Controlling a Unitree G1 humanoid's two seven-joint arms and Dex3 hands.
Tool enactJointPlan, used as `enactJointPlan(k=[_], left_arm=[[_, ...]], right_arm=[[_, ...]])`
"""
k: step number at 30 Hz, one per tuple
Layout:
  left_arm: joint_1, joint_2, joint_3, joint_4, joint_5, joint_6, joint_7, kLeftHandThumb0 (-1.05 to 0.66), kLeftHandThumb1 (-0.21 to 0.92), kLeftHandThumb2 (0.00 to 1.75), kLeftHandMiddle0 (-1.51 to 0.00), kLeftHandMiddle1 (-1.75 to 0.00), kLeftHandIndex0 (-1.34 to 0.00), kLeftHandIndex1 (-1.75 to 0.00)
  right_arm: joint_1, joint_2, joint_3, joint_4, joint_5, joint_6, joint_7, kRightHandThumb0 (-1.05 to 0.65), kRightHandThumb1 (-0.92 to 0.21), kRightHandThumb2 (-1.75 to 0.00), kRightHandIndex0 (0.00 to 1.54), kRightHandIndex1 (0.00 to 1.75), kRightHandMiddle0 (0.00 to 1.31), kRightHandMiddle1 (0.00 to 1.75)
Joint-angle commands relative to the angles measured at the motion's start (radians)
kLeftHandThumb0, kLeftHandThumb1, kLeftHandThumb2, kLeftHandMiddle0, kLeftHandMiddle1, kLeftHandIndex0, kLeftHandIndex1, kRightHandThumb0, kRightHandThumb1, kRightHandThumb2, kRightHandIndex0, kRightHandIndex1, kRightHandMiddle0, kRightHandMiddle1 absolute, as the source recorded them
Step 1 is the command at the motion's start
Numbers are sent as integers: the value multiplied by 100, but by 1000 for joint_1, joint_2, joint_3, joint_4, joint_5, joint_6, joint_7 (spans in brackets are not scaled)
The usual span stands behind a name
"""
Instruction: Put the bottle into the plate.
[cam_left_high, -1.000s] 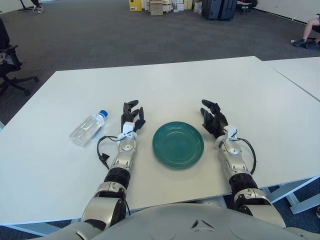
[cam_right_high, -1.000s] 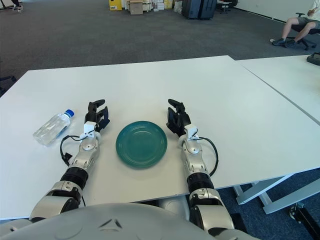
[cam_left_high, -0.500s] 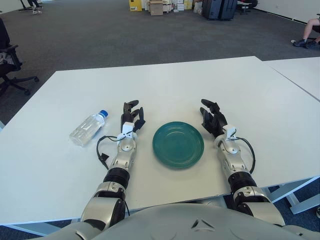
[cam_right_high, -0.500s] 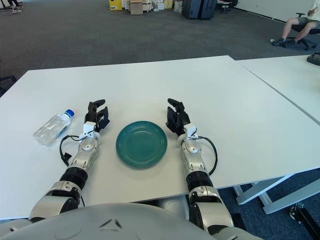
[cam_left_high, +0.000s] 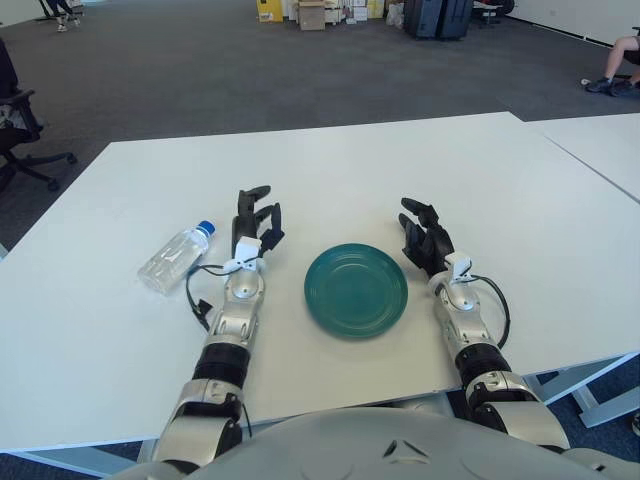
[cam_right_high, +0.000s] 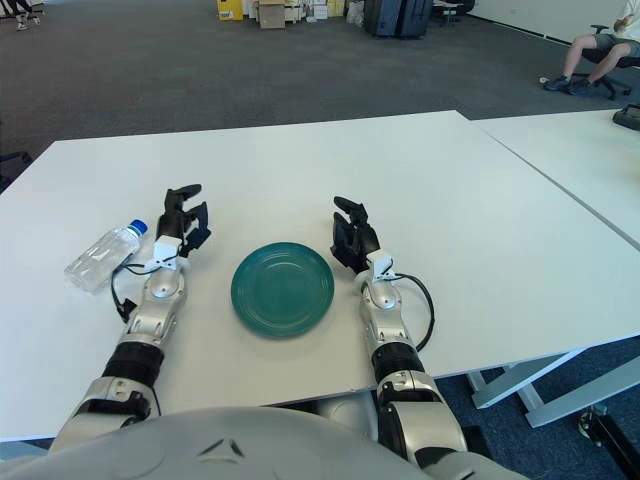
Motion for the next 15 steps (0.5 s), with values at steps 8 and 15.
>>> enactJointPlan(k=[8,15], left_arm=[[194,253,55,-621,637,353,-173,-91,92,62,-22,-9,0,-58],[181,309,109,-761,901,539,-411,-97,92,66,-11,-1,0,-31]], right_arm=[[-6,18,-10,31,11,42,-19,-62,-92,-82,30,1,0,79],[1,32,-7,19,8,52,-33,-60,-92,-80,32,1,0,78]])
